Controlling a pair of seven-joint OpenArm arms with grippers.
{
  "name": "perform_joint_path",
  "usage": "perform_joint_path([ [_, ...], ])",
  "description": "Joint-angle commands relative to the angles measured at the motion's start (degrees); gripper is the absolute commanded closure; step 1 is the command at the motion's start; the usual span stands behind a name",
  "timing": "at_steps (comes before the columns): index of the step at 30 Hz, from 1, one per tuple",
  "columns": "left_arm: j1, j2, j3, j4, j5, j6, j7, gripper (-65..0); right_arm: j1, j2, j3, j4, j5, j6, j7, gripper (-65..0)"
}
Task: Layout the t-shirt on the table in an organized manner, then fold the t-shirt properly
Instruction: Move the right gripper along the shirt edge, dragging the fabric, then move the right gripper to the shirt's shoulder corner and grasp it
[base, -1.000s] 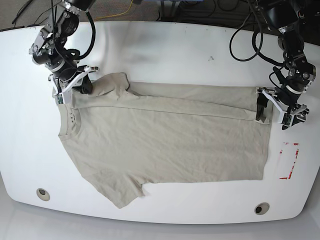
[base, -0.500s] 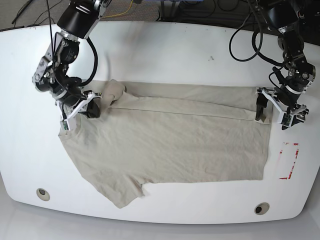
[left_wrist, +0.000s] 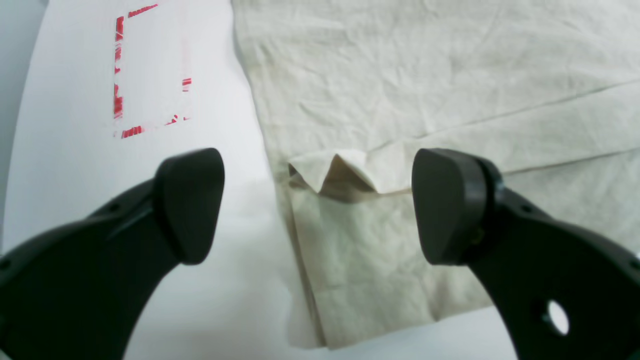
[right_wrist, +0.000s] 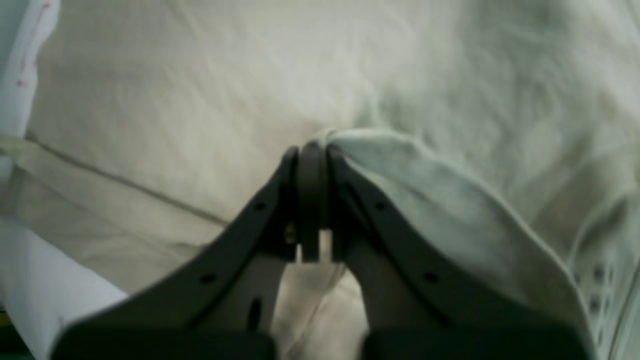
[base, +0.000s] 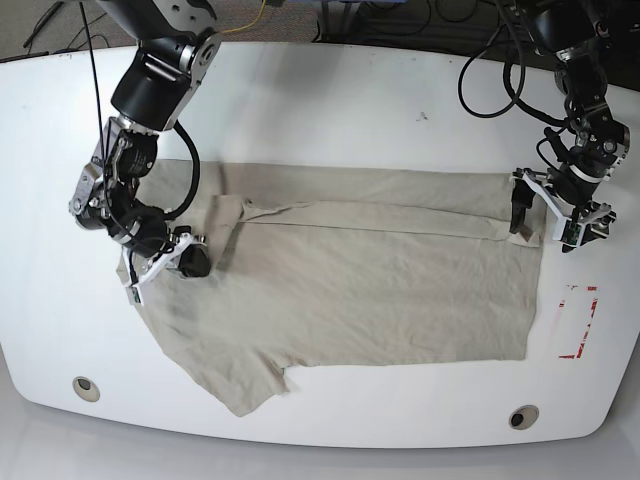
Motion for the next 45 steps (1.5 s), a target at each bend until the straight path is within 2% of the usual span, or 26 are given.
perform_joint_path([
  [1,-0.83,-0.80,-0.16,0.89,-0.92,0.12,-1.40,-54.0,2.99,1.47,0.10,-1.49,1.57,0.34,2.79,0.0],
  [7,-0.83,-0.80,-0.16,0.89,-0.92,0.12,-1.40,-54.0,5.54,2.17,0.10,-7.38,1.57,0.34,6.04,0.0],
  [9,-0.83,-0.80,-0.16,0.89,-0.92,0.12,-1.40,-54.0,6.16,2.17,0.01,-8.87,1.57,0.34,6.48,-2.8],
  [11,-0.83,-0.80,-0.16,0.89,-0.92,0.12,-1.40,-54.0,6.69,2.26,0.01,-9.84,1.57,0.34,6.48,-9.1],
  [13,-0.83,-0.80,-0.16,0.89,-0.92,0.12,-1.40,-54.0,6.86,2.52,0.01,-10.45,1.57,0.34,6.48,-18.5],
  [18,-0.83,-0.80,-0.16,0.98,-0.92,0.12,-1.40,-54.0,6.77,3.31,0.01,-10.63,1.57,0.34,6.48,-48.4],
  [20,-0.83,-0.80,-0.16,0.98,-0.92,0.12,-1.40,-54.0,6.77,4.46,0.01,-10.45,1.57,-0.76,6.48,-57.7],
  [21,-0.83,-0.80,-0.16,0.98,-0.92,0.12,-1.40,-54.0,6.69,5.25,0.01,-10.36,1.57,-1.37,6.48,-59.5],
  [24,-0.83,-0.80,-0.16,0.98,-0.92,0.12,-1.40,-54.0,6.60,7.10,-0.60,-8.78,1.57,-2.69,6.48,-59.7],
  [29,-0.83,-0.80,-0.16,1.51,-1.00,0.12,-1.49,-54.0,3.17,13.07,-4.74,-2.19,1.57,-3.13,6.57,-57.1],
  [36,-1.44,-0.80,-0.16,3.53,-1.18,0.12,-2.90,-54.0,-6.85,20.28,-7.72,10.47,1.04,-3.40,7.71,-56.6],
  [40,-2.14,-0.80,-0.25,3.62,-1.09,0.12,-6.77,-54.0,-12.57,21.60,-7.72,15.83,-2.47,-4.27,9.74,-56.6],
  [45,-2.06,-0.71,-0.25,3.62,-1.09,0.12,-8.61,-54.0,-18.19,20.81,-7.46,18.30,-10.30,-4.36,13.43,-56.6],
])
